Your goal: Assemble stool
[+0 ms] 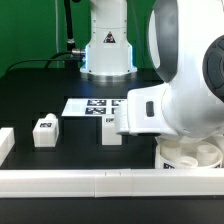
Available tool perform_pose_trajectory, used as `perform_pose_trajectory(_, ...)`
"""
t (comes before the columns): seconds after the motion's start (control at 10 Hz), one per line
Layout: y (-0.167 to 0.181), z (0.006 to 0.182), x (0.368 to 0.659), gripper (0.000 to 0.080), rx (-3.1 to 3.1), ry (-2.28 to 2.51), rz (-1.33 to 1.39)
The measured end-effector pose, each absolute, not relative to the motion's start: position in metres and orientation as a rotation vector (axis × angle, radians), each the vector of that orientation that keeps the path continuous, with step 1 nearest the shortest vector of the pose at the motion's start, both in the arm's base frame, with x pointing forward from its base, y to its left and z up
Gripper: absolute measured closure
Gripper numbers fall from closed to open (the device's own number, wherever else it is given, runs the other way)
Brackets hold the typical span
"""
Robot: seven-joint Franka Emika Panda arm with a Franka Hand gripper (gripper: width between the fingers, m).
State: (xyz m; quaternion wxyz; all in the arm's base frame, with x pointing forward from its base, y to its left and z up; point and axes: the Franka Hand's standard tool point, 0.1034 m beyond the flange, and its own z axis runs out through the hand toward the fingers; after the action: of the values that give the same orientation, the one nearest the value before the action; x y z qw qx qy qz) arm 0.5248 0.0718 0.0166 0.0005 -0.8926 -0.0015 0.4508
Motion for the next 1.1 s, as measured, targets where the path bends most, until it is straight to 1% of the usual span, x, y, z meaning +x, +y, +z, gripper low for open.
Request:
perform_pose_trajectory(0.1, 0.072, 0.027, 0.528, 0.0476, -2.804, -0.019, 1.402)
perform_pose_trajectory(0.3, 0.071, 0.063, 0.539, 0.0476, -2.796, -0.055, 1.353)
perform_pose_trajectory(0.4, 0.067, 0.076, 0.544, 0.0476, -2.793, -0.078, 1.325)
perform_pose_trajectory(0.5, 0.065, 0.079, 0.546, 0.0475, -2.790, -0.091, 1.312)
perform_pose_trajectory(0.6, 0.066, 0.074, 0.550, 0.0475, -2.809, -0.092, 1.269)
perform_pose_trajectory(0.8, 0.067, 0.074, 0.551, 0.0475, -2.810, -0.094, 1.266)
perform_pose_trajectory(0.9, 0.067, 0.071, 0.565, 0.0475, -2.853, -0.106, 1.141)
perform_pose_trajectory(1.0, 0.064, 0.078, 0.576, 0.0475, -2.900, -0.121, 0.990)
perform_pose_trajectory(1.1, 0.063, 0.092, 0.574, 0.0475, -2.911, -0.106, 0.949)
